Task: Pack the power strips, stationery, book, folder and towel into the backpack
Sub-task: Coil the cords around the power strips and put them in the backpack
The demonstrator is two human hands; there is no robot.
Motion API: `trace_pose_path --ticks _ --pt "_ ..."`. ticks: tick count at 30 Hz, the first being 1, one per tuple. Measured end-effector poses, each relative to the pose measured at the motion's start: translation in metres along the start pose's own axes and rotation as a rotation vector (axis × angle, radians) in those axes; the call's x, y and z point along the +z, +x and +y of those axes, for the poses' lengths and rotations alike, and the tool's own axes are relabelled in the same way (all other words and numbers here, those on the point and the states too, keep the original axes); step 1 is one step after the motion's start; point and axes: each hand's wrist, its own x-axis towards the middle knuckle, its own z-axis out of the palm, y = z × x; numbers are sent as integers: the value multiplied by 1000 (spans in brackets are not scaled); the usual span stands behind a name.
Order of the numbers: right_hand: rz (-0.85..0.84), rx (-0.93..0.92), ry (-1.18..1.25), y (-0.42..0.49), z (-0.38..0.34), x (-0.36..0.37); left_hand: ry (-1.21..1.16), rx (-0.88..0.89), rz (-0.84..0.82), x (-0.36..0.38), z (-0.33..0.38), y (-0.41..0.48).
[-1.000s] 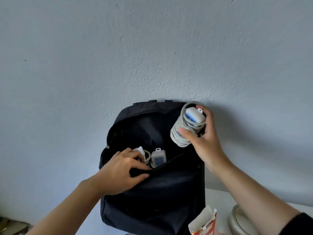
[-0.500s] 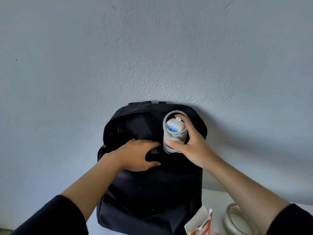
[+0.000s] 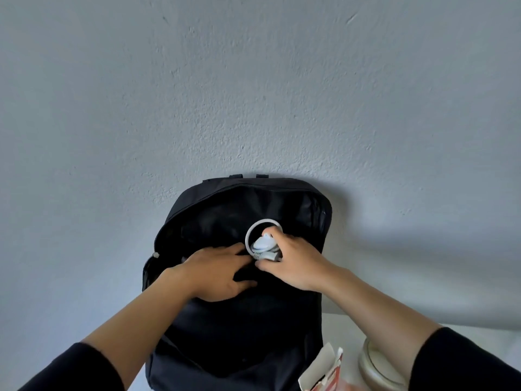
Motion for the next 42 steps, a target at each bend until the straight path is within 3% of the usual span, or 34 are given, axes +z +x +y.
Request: trace_pose_path --ticks 4,11,15,18,20,25,28,34,42 --pt "65 52 19 -2 4 2 5 -38 -2 1 3 0" --pt "-26 3 -90 -1 2 -7 -131 -81 95 1 -3 4" --pt "-102 -16 -145 -8 0 -15 -301 -86 330 12 -7 4" --pt "-190 -6 -144 -8 -4 -20 -425 45 529 15 -7 2" --pt "-159 47 -105 -3 0 -18 -382 112 499 15 -5 2" --pt "-155 67 -96 -7 13 -11 -243 56 275 14 7 3" --pt "-22 -90 -62 -18 24 -5 -193 53 322 12 10 7" --pt "195 -139 35 -16 35 -11 -168 75 342 13 5 13" --pt "-119 -1 9 -4 16 -37 -202 146 178 9 -4 14"
